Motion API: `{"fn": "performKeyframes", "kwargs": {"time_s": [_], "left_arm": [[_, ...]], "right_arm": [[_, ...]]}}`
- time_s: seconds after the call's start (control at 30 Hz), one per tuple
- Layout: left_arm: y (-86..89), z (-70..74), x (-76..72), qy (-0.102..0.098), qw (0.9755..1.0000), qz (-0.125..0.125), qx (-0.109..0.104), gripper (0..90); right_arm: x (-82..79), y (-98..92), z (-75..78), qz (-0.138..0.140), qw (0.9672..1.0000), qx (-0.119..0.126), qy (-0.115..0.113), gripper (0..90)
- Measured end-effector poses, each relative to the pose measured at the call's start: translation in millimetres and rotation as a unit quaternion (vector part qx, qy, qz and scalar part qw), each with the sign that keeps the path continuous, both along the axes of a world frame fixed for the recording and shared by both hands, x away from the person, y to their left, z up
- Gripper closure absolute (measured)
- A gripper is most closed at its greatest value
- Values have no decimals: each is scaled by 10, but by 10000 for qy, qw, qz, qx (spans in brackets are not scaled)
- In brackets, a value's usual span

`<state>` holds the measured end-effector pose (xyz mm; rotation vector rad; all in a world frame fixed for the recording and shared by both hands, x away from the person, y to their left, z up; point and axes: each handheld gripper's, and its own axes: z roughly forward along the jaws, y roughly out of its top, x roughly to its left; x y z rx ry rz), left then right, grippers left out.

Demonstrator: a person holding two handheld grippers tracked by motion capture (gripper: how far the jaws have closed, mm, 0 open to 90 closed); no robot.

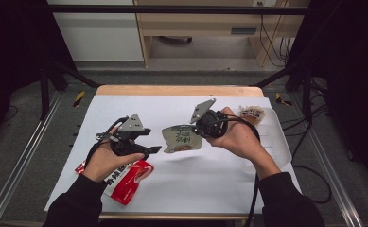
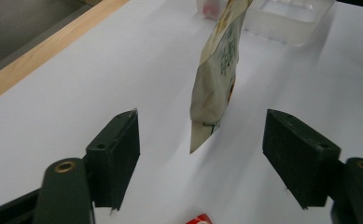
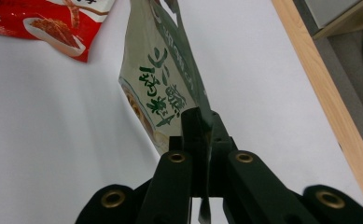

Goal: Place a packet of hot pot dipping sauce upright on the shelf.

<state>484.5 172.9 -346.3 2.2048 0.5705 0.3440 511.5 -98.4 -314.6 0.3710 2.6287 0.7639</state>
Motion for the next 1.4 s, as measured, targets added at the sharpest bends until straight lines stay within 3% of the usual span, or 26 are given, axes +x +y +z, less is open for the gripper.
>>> {"fn": "performKeyframes", "kwargs": {"time_s": [0.17, 0.4, 0.97, 1.4], "left_arm": [[8, -52, -13, -23, 10000, 74, 54, 220], [27, -102, -22, -52, 9998, 156, 120, 175], [209, -217, -51, -103, 9993, 340, 147, 146], [237, -269, -59, -112, 9990, 389, 205, 134]], "right_arm": [[-3, -92, 65, -37, 10000, -18, -59, 900], [-24, -292, 166, -199, 9996, 148, -147, 900], [-102, -757, 401, -625, 9965, 433, -351, 900], [-125, -948, 482, -799, 9944, 548, -422, 900]]}}
